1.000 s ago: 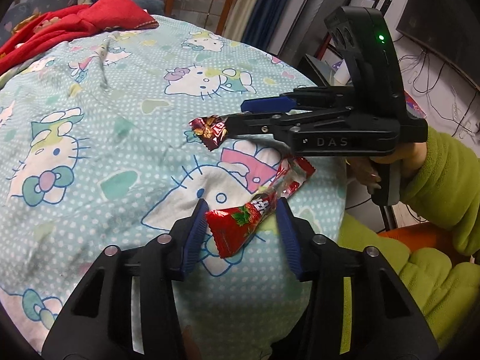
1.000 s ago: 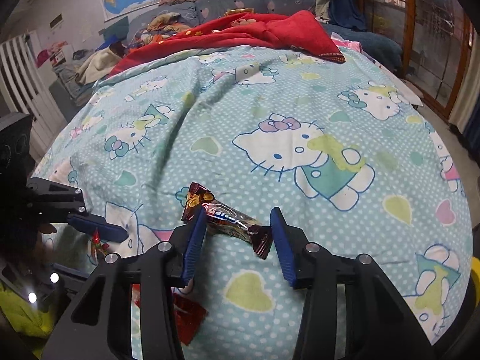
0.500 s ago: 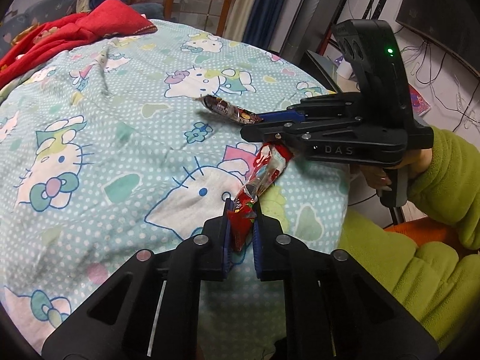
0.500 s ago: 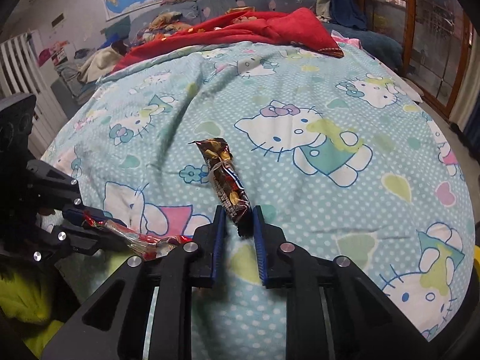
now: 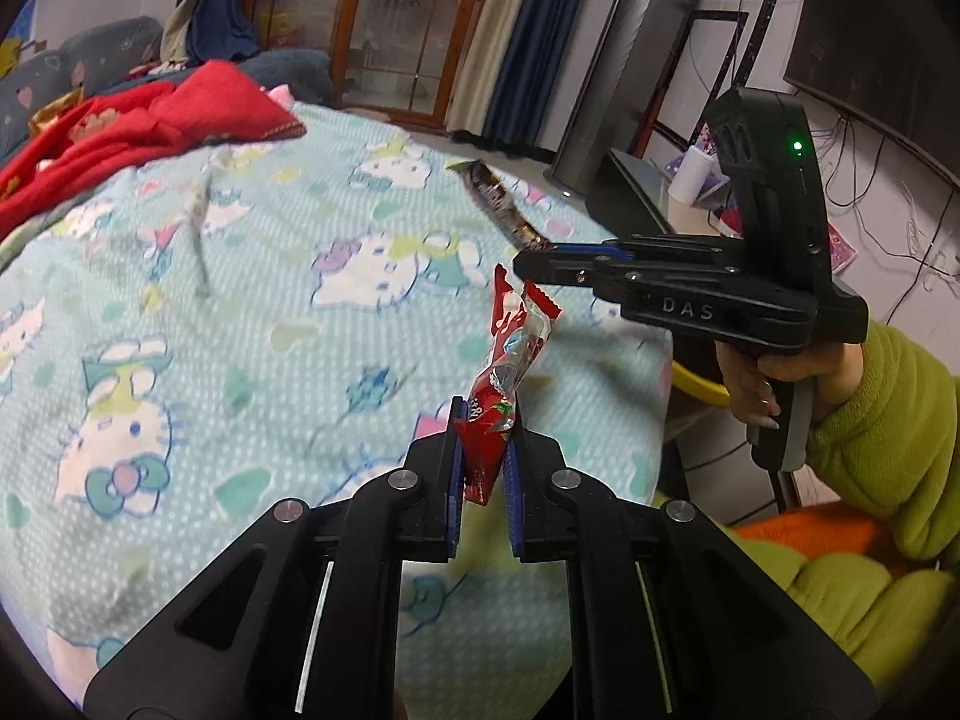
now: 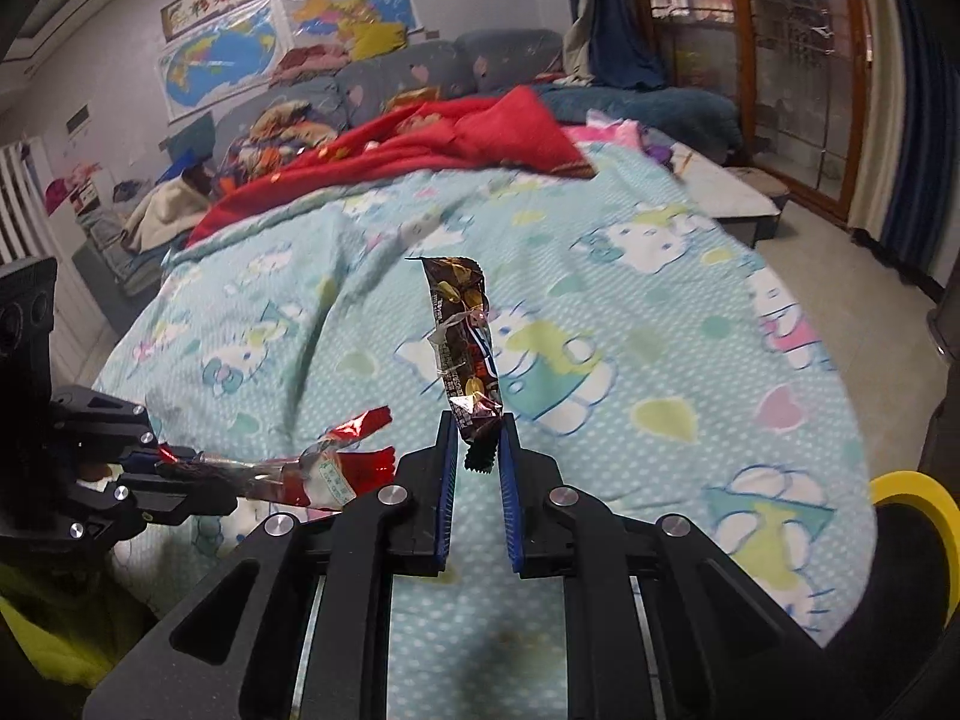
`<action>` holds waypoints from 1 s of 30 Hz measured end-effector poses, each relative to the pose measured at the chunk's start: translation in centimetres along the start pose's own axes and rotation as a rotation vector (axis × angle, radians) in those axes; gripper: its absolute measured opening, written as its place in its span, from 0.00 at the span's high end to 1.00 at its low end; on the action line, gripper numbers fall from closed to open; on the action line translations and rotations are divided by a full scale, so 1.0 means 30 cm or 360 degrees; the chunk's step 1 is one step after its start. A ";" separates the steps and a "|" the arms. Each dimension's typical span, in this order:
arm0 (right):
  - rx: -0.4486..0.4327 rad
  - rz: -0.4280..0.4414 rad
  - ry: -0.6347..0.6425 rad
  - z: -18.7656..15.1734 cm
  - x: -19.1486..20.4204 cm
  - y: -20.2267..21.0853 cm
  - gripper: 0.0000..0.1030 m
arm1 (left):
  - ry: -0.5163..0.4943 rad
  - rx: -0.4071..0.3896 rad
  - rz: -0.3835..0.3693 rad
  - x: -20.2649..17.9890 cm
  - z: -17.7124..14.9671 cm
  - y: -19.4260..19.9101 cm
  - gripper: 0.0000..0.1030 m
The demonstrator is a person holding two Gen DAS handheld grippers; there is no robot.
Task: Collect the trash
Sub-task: 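Carry the chocolate wrapper and red wrapper over the yellow bin with both tools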
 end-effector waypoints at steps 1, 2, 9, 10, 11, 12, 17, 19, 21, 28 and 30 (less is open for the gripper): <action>-0.0016 -0.0017 -0.0016 0.009 -0.016 0.010 0.87 | -0.0005 -0.0004 -0.0001 -0.008 0.008 -0.002 0.94; -0.0035 -0.0040 -0.0032 0.019 -0.035 0.022 0.87 | -0.0011 -0.0009 -0.0002 -0.016 0.021 -0.006 0.94; -0.0112 -0.0132 -0.0159 0.048 -0.148 0.097 0.87 | -0.0064 -0.0043 -0.0032 -0.086 0.092 -0.037 0.94; -0.0115 -0.0143 -0.0174 0.048 -0.159 0.105 0.87 | -0.0073 -0.0045 -0.0039 -0.097 0.103 -0.045 0.94; -0.0125 -0.0165 -0.0200 0.046 -0.184 0.119 0.87 | -0.0082 -0.0047 -0.0044 -0.108 0.112 -0.052 0.94; -0.0133 -0.0184 -0.0217 0.044 -0.201 0.129 0.87 | -0.0089 -0.0050 -0.0047 -0.117 0.121 -0.058 0.94; -0.0177 -0.0269 -0.0321 0.033 -0.300 0.192 0.87 | -0.0121 -0.0058 -0.0078 -0.168 0.165 -0.097 0.94; -0.0193 -0.0298 -0.0364 0.026 -0.335 0.213 0.87 | -0.0139 -0.0064 -0.0091 -0.192 0.177 -0.111 0.94; -0.0206 -0.0327 -0.0422 0.016 -0.379 0.236 0.87 | -0.0158 -0.0063 -0.0100 -0.209 0.185 -0.125 0.94; -0.0244 -0.0413 -0.0563 -0.025 -0.488 0.305 0.87 | -0.0221 -0.0046 -0.0150 -0.283 0.210 -0.179 0.94; -0.0259 -0.0440 -0.0586 -0.035 -0.509 0.326 0.87 | -0.0229 -0.0045 -0.0164 -0.299 0.218 -0.192 0.94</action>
Point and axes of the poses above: each gripper's, at about its wrist camera, not at the fingertips, and y roughly against the way its jaws point, x to its left, z to its top, the point moved 8 cm from there along -y, roughly the way its jaws point, and after that the axes turned 11 degrees about -z, right-handed, at the moved point
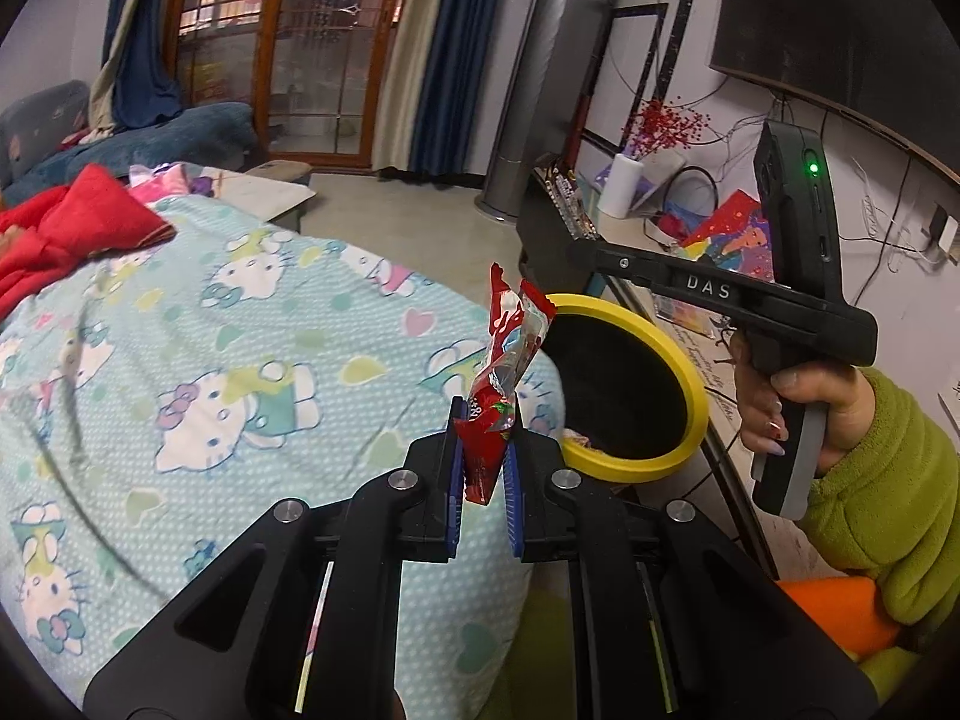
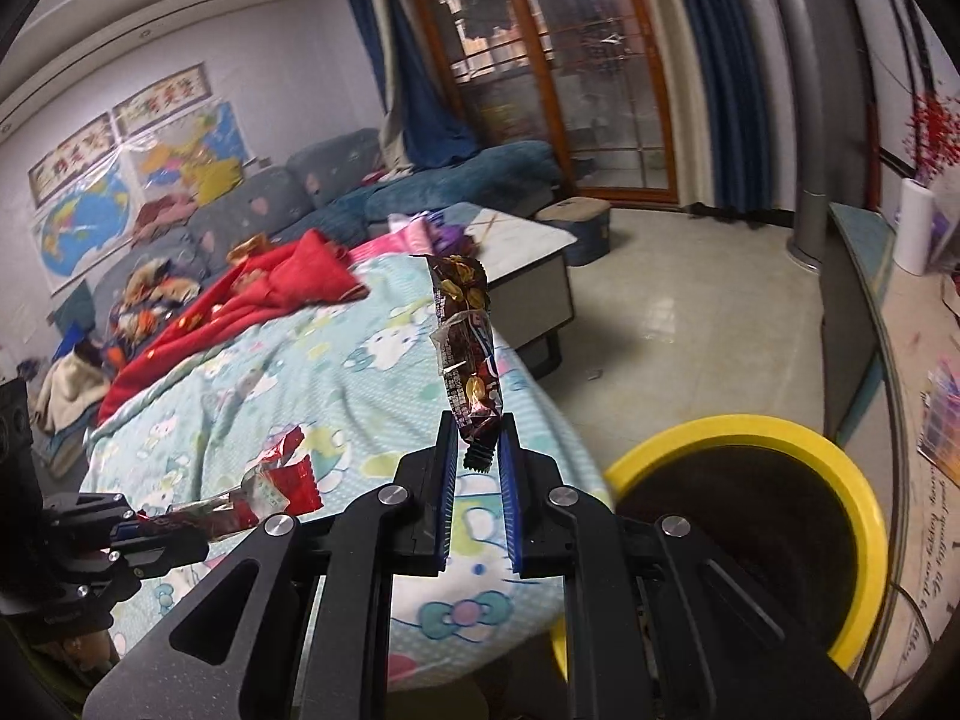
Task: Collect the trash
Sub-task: 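Carry the chocolate wrapper and red wrapper over the yellow bin with both tools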
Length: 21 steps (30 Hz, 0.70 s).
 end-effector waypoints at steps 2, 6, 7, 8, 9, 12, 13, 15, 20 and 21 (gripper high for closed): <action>-0.0012 -0.0030 -0.0016 0.000 -0.018 0.011 0.87 | -0.0013 -0.0002 -0.0006 -0.016 0.012 -0.018 0.94; -0.0022 -0.0087 -0.0072 -0.004 -0.071 0.030 0.87 | -0.0024 -0.0006 -0.0022 -0.040 0.032 -0.048 0.94; -0.0021 -0.0103 -0.0090 -0.005 -0.087 0.034 0.87 | -0.0028 -0.0006 -0.0024 -0.047 0.038 -0.060 0.94; -0.0020 -0.0113 -0.0102 -0.006 -0.100 0.036 0.87 | -0.0030 -0.0008 -0.0024 -0.051 0.043 -0.065 0.94; -0.0019 -0.0123 -0.0113 -0.009 -0.111 0.037 0.87 | -0.0030 -0.0010 -0.0026 -0.054 0.048 -0.072 0.94; -0.0010 -0.0165 -0.0154 -0.017 -0.149 0.040 0.87 | -0.0031 -0.0009 -0.0031 -0.063 0.063 -0.099 0.94; -0.0007 -0.0173 -0.0167 -0.020 -0.157 0.039 0.87 | -0.0032 -0.0010 -0.0033 -0.067 0.070 -0.111 0.94; 0.0006 -0.0201 -0.0203 -0.029 -0.188 0.040 0.87 | -0.0034 -0.0011 -0.0036 -0.075 0.079 -0.126 0.94; 0.0038 -0.0255 -0.0278 -0.065 -0.267 0.050 0.87 | -0.0054 -0.0021 -0.0044 -0.102 0.113 -0.180 0.94; 0.0046 -0.0271 -0.0294 -0.072 -0.282 0.047 0.87 | -0.0057 -0.0017 -0.0048 -0.110 0.116 -0.189 0.94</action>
Point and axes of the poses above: each gripper's, at about its wrist camera, not at the fingertips, and y roughly against the way its jaws point, x to its left, z to its top, the point moved 8 cm from there along -y, roughly the way its jaws point, and after that the axes turned 11 degrees about -z, right-handed, at the moved point
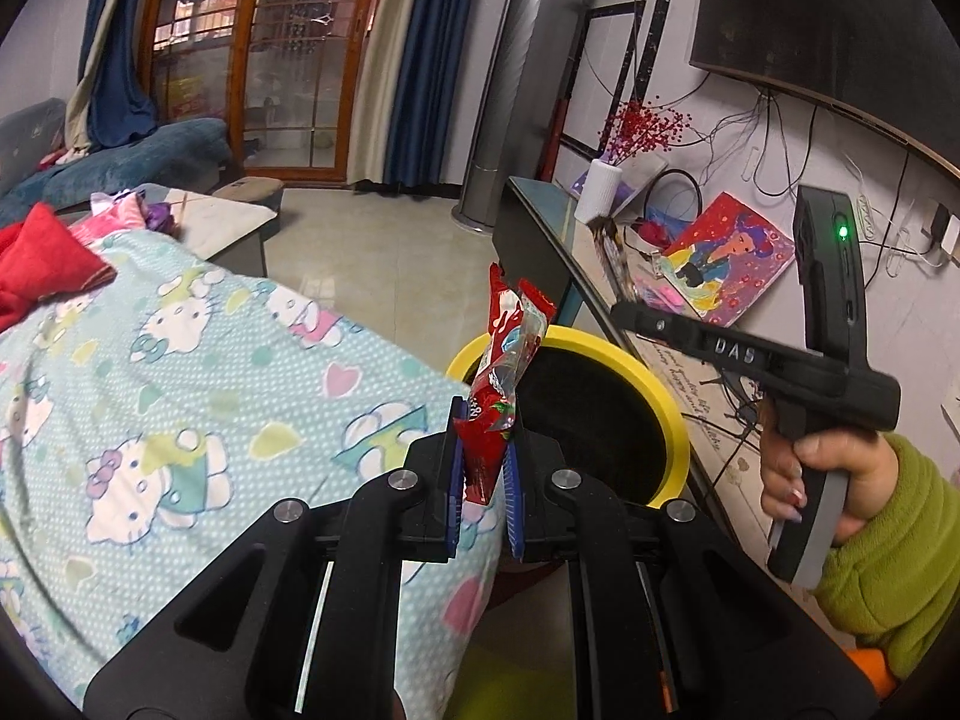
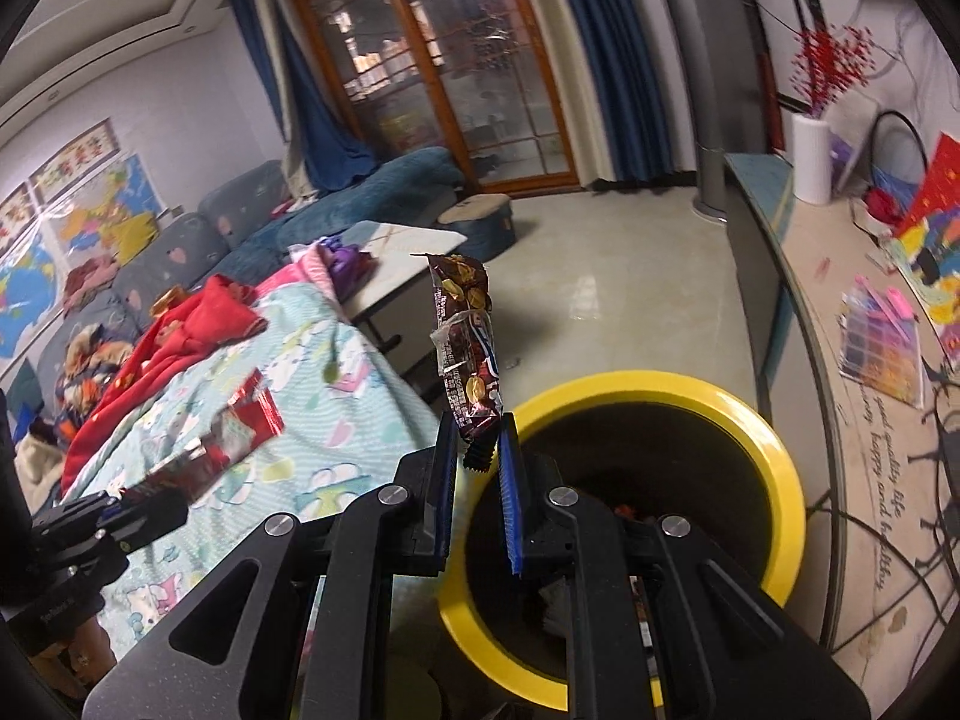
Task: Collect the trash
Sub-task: 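Carry the chocolate wrapper and red wrapper over the yellow bin with both tools, then open the right tool to drop the chocolate wrapper while the left tool drops the red wrapper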
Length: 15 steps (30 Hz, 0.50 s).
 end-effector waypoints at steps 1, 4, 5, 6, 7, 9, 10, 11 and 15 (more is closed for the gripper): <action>0.0013 -0.0006 -0.0017 -0.006 -0.015 -0.005 0.87 | -0.0007 0.0003 -0.0001 -0.008 0.005 -0.015 0.94; 0.0034 -0.0040 -0.0055 -0.017 -0.058 -0.013 0.87 | -0.0019 0.0012 -0.0008 -0.029 0.018 -0.053 0.94; 0.0047 -0.0049 -0.0070 -0.024 -0.073 -0.017 0.87 | -0.0024 0.0014 -0.0009 -0.035 0.022 -0.062 0.93; 0.0059 -0.0065 -0.0088 -0.030 -0.091 -0.022 0.87 | -0.0031 0.0015 -0.0010 -0.041 0.027 -0.072 0.93; 0.0069 -0.0074 -0.0098 -0.035 -0.105 -0.024 0.87 | -0.0037 0.0018 -0.0012 -0.047 0.032 -0.085 0.93; 0.0089 -0.0098 -0.0125 -0.052 -0.138 -0.030 0.87 | -0.0040 0.0023 -0.0019 -0.056 0.040 -0.106 0.93; 0.0097 -0.0106 -0.0132 -0.061 -0.153 -0.031 0.87 | -0.0040 0.0027 -0.0022 -0.062 0.043 -0.119 0.93; 0.0109 -0.0118 -0.0142 -0.070 -0.169 -0.035 0.87 | -0.0040 0.0034 -0.0028 -0.067 0.045 -0.132 0.93; 0.0135 -0.0152 -0.0161 -0.104 -0.213 -0.041 0.87 | -0.0046 0.0049 -0.0038 -0.085 0.051 -0.173 0.93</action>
Point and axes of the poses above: each gripper's, at about its wrist camera, not at the fingertips, and y roughly against the way its jaws point, x to its left, z to its top, the point moved 8 cm from there along -y, roughly the way its jaws point, and after that the axes turned 11 degrees about -z, right-handed, at the moved point
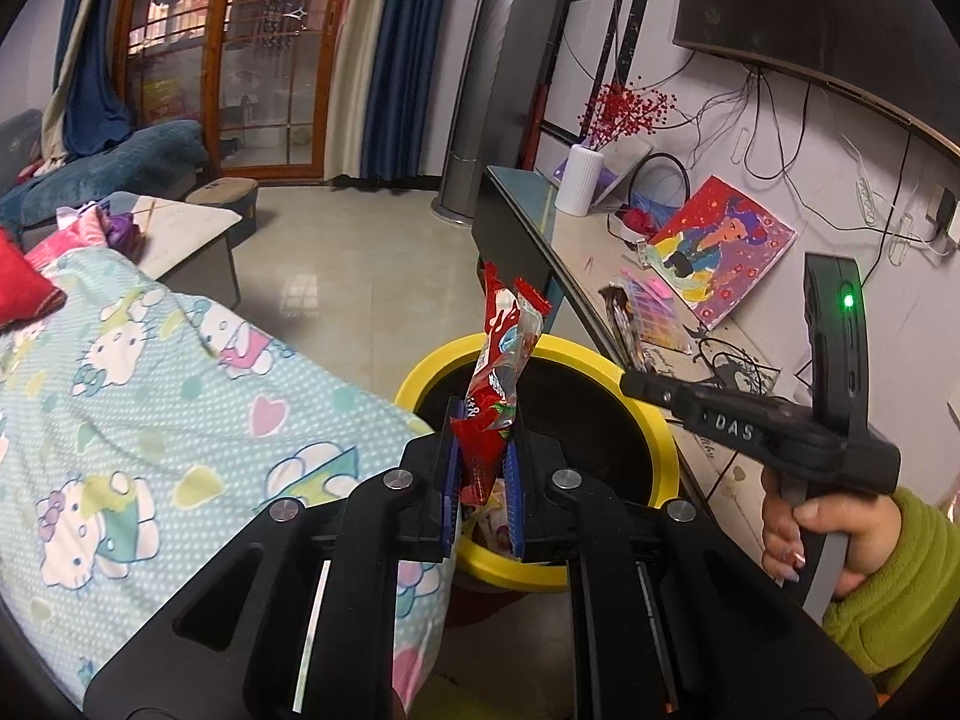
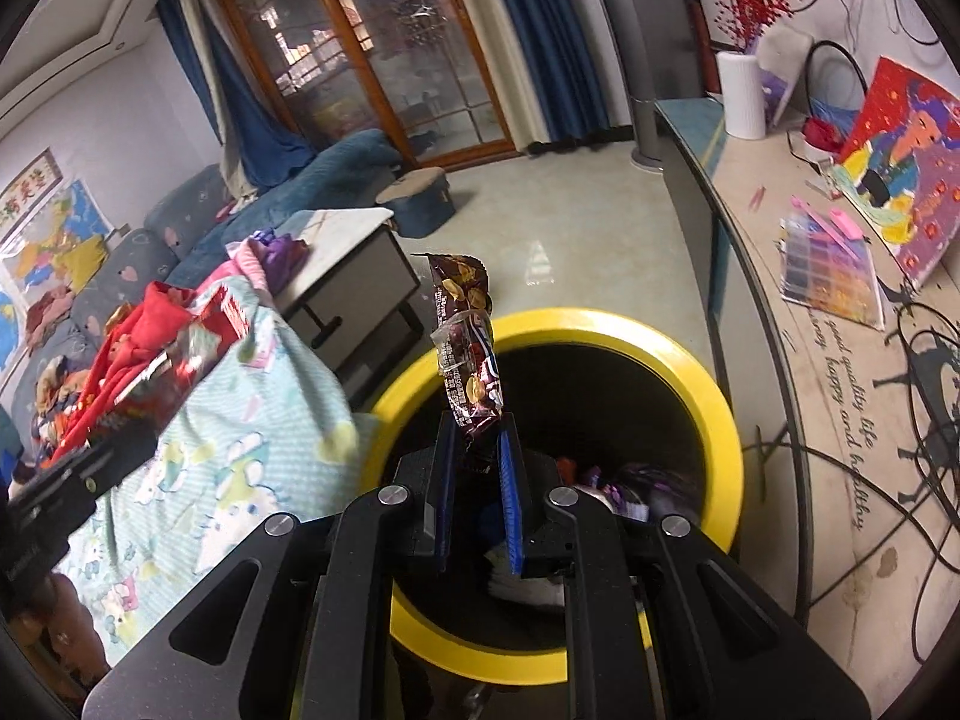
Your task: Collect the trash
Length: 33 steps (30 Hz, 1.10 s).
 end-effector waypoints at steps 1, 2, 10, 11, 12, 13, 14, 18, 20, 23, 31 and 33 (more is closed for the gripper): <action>0.0007 -0.0005 -0.0008 -0.007 -0.011 -0.003 0.87 | -0.0003 0.0002 -0.0002 -0.004 0.000 -0.012 0.93; 0.0015 -0.0012 -0.0016 -0.016 -0.021 -0.007 0.87 | -0.0003 0.0004 -0.0007 -0.006 0.002 -0.022 0.93; 0.0052 -0.0057 -0.0062 -0.069 -0.075 -0.031 0.85 | -0.0002 0.0060 -0.0045 -0.018 0.006 -0.118 0.93; 0.0060 -0.0056 -0.0067 -0.074 -0.078 -0.035 0.85 | -0.0006 0.0073 -0.0052 -0.020 0.006 -0.132 0.92; 0.0069 -0.0058 -0.0073 -0.079 -0.081 -0.040 0.85 | -0.0011 0.0084 -0.0054 -0.022 0.005 -0.143 0.91; 0.0074 -0.0063 -0.0077 -0.082 -0.083 -0.043 0.85 | -0.0017 0.0096 -0.0054 -0.024 0.005 -0.157 0.89; 0.0086 -0.0069 -0.0084 -0.090 -0.089 -0.050 0.83 | -0.0016 0.0109 -0.0058 -0.025 0.004 -0.171 0.86; 0.0100 -0.0084 -0.0100 -0.098 -0.106 -0.056 0.72 | -0.0017 0.0142 -0.0056 -0.020 0.001 -0.206 0.64; 0.0088 -0.0102 -0.0108 -0.098 -0.118 -0.049 0.65 | -0.0005 0.0150 -0.0050 -0.015 -0.003 -0.214 0.56; 0.0045 -0.0144 -0.0110 -0.092 -0.135 -0.027 0.52 | 0.0004 0.0141 -0.0038 -0.004 -0.005 -0.205 0.36; -0.0117 -0.0194 -0.0100 -0.047 -0.089 0.062 0.09 | 0.0057 0.0014 0.0055 0.059 -0.004 -0.082 0.11; -0.0174 -0.0200 -0.0076 -0.029 -0.055 0.090 0.06 | 0.0059 -0.0028 0.0086 0.075 -0.003 -0.036 0.11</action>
Point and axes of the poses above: each gripper's, at about its wrist camera, not at the fingertips, and y roughly against the way its jaws point, x to its left, z to its top, the point moved 8 cm from there along -y, roughly the way its jaws point, and after that the axes turned 11 degrees about -z, right-handed, at the moved point
